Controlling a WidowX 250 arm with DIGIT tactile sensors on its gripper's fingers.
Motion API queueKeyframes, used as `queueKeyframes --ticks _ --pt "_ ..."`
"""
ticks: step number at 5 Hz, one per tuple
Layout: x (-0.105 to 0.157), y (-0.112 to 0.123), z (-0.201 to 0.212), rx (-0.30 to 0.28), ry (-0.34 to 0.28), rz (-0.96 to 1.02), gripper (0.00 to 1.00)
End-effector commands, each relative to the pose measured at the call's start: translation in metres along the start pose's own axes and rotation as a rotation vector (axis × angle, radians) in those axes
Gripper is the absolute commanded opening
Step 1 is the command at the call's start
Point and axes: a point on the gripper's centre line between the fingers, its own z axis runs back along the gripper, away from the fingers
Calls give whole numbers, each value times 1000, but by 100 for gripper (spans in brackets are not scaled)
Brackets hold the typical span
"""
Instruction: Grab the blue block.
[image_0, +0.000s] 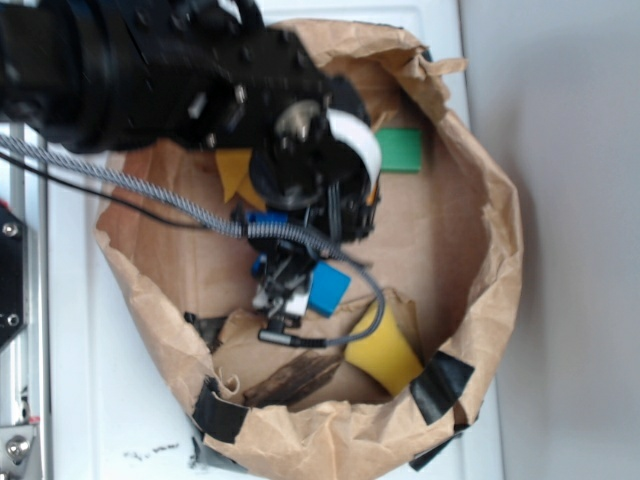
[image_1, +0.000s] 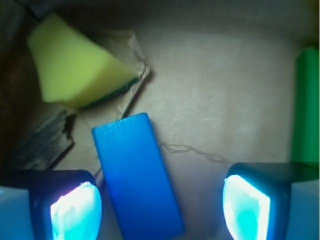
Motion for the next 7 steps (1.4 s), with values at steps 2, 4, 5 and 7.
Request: queueKeyframes --ticks 2,4,5,7 --pt "-29 -28 -8 21 5 -5 0" --pt "6 -20 46 -46 -37 32 0" --pt "21 -17 82 -63 -52 101 0" --pt "46 -21 132 19 -40 239 0"
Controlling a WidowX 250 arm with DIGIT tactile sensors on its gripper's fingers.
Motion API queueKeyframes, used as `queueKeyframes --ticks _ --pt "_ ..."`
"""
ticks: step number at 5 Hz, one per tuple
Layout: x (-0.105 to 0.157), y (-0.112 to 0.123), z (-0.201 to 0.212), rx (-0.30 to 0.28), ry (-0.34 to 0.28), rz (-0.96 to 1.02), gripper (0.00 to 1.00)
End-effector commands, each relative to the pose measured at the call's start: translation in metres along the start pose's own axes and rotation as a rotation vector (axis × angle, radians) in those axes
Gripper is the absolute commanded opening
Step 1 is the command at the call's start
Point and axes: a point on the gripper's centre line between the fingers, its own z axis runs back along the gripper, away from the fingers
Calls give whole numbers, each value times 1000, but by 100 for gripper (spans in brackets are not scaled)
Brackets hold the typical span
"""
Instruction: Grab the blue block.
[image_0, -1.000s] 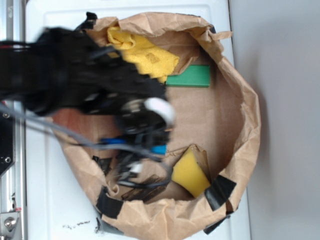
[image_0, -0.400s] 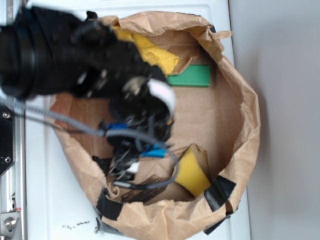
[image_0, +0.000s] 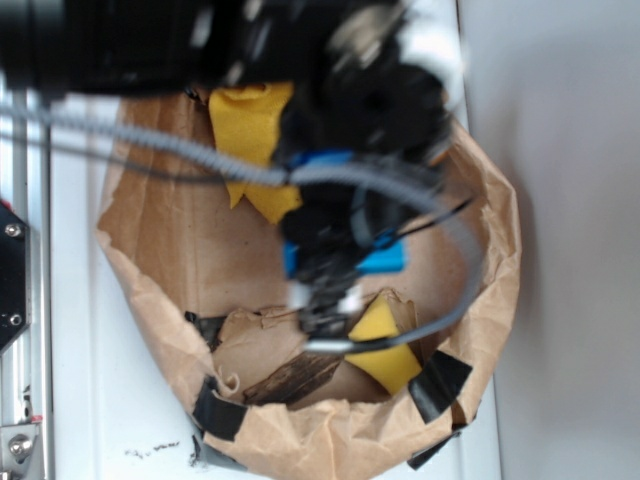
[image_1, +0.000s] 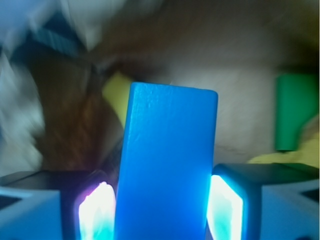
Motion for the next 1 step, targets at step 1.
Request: queueKeyframes --ticks 1 --pt "12 -10 27 178 -146 -25 9"
